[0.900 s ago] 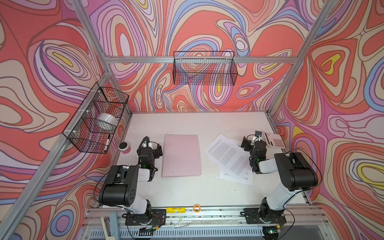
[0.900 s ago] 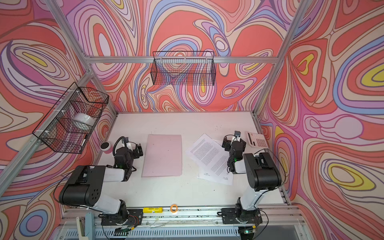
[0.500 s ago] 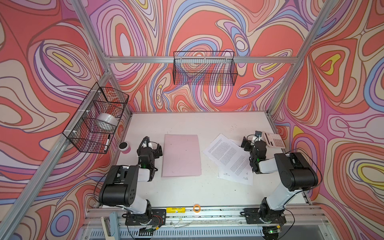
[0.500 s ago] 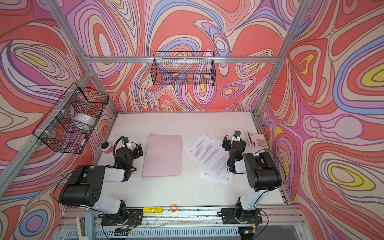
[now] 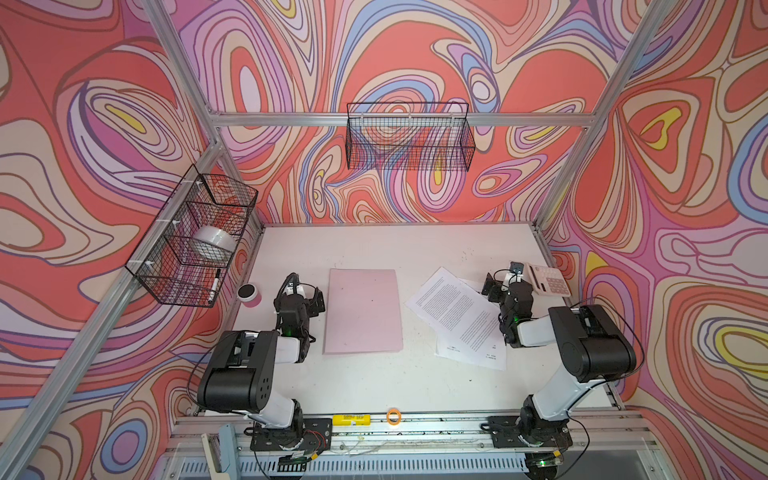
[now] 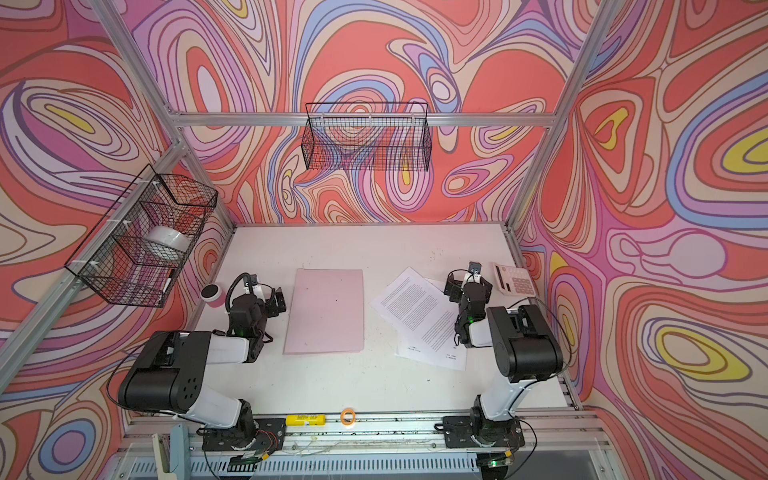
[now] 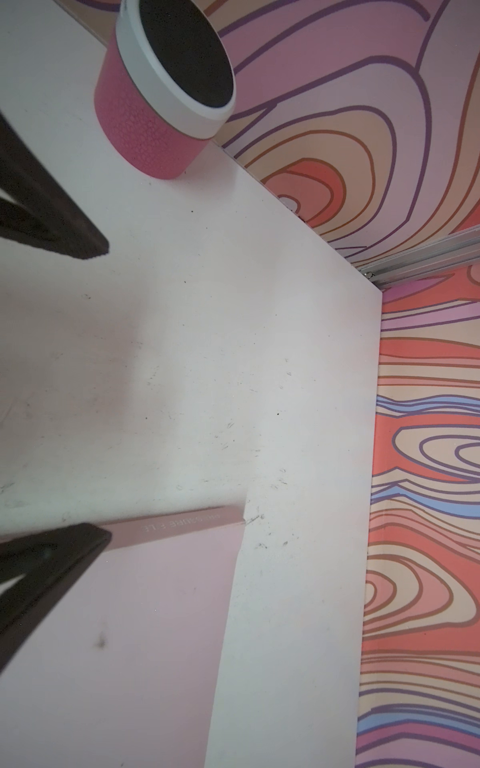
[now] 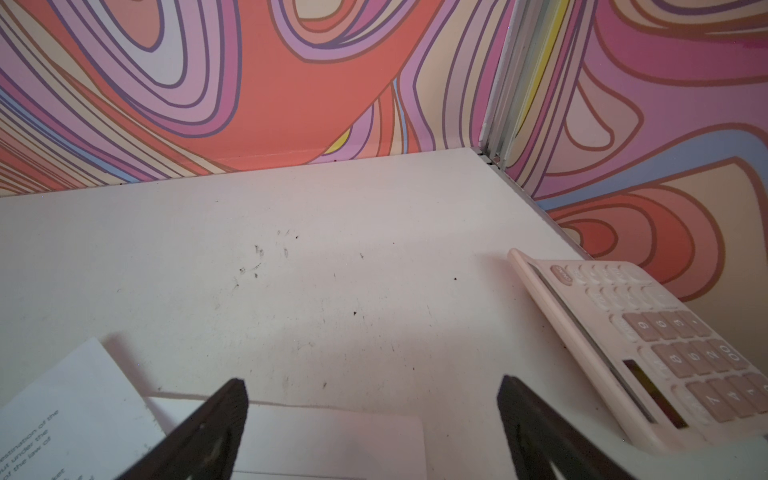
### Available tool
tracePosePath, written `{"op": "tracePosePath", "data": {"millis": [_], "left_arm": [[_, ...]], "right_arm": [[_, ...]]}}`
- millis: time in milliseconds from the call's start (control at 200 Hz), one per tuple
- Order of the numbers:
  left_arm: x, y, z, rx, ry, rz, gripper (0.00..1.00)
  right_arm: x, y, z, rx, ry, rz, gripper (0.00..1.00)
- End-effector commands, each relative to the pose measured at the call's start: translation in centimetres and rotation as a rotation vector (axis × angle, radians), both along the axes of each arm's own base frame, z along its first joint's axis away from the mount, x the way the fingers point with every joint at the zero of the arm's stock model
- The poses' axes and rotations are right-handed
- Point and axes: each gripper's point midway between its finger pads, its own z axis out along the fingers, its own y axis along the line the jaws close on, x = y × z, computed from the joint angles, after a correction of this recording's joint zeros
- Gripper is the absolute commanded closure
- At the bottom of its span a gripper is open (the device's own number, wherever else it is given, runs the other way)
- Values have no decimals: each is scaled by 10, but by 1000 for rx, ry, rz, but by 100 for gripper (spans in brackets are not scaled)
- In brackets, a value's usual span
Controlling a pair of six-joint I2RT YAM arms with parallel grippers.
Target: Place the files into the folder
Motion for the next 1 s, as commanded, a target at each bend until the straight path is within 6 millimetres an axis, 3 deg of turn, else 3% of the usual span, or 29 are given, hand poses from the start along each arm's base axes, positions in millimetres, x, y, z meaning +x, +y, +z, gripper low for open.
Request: {"op": "tracePosePath", "data": {"millis": [0, 701, 791, 882, 997], "left_arm": [[6, -1, 5, 10, -10, -3, 0], [7, -4, 7, 15, -9, -30, 0], [7, -27, 20, 18, 19, -167, 0], [0, -11, 47, 18, 15, -61, 0], [-10, -6, 82, -44, -117, -5, 0]], "right_arm": [[-2, -3, -2, 1, 1, -14, 2], [-2, -3, -3, 3, 8, -11, 1], [-2, -4, -1, -2, -2, -16, 2], [-3, -7, 5, -9, -2, -46, 2], [-2, -7, 6, -7, 10, -49, 1]]}}
